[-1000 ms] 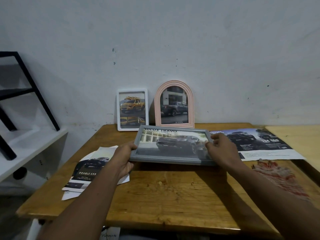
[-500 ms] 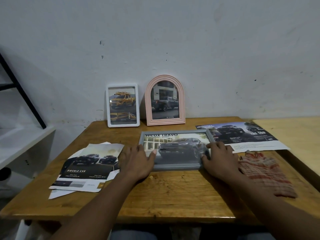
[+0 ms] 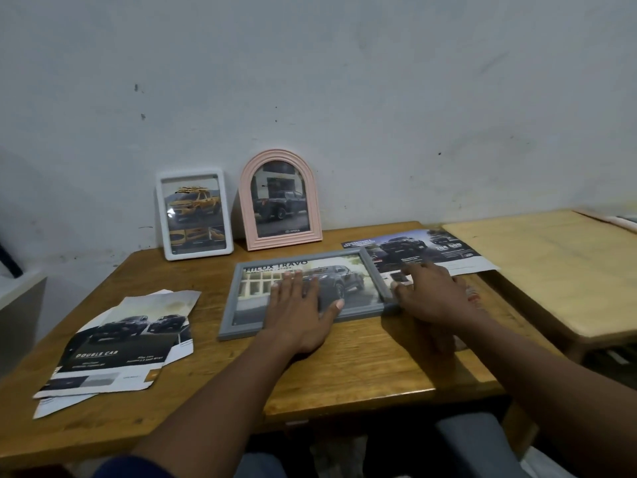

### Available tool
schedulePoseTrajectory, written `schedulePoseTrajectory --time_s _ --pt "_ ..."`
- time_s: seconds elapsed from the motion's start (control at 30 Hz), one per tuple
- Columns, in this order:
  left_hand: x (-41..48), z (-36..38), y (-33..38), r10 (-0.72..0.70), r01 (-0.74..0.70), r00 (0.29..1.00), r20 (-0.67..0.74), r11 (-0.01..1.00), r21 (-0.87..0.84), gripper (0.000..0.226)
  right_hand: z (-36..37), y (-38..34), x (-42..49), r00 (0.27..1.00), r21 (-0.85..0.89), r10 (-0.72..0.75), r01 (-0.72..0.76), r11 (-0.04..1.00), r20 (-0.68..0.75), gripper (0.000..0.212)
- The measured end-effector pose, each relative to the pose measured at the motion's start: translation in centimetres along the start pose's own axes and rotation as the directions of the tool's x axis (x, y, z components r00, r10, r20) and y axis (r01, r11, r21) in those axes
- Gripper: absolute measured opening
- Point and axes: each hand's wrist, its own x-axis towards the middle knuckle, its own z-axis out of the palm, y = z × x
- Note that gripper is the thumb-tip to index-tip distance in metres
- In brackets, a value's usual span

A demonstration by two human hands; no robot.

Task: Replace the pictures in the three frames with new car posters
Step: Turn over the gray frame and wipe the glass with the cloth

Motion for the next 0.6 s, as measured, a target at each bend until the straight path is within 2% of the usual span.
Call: schedulePoseTrajectory --time_s 0.1,0.23,0.3,0.43,0.5,0.57,0.6 --pt "0.5 0.7 3.8 0.077 -0.078 0.996 0.052 0.997 0.014 0.085 -1.0 2.9 -0.8 0.994 -0.07 0.09 -0.086 0.994 0.064 0.062" --pt "1.1 1.0 6.3 0.1 -0.103 0.992 0.076 0.994 0.038 0.085 0.1 5.9 -2.7 0.972 -0.082 0.096 -0.08 0.993 0.215 0.072" --pt "1.1 1.0 6.5 0.104 -0.104 0.992 0.076 0.995 0.003 0.083 1.0 6.6 -3.4 0.988 -0.098 0.055 -0.041 0.994 0.143 0.065" --pt "0.9 0.2 5.6 0.091 -0.089 0.995 0.036 0.994 -0.071 0.079 0.5 6.1 -3.5 0.993 -0.178 -0.087 0.073 0.981 -0.074 0.026" --pt "0.8 -0.6 4.3 0.07 -0.068 0.998 0.01 0.994 -0.083 0.08 -0.6 5.5 -2.7 0.99 -0.066 -0.076 0.068 0.995 -0.123 0.011" --pt "0.9 -1.6 2.2 0.037 -0.041 0.999 -0.033 0.994 -0.102 0.081 -1.8 4.4 -1.2 0.988 0.205 -0.012 0.043 0.978 -0.151 0.015" --pt "1.1 -2.0 0.8 0.011 -0.018 0.998 -0.06 0.993 -0.117 0.08 -2.6 3.6 -0.2 0.99 0.374 0.027 0.028 0.927 -0.141 0.016"
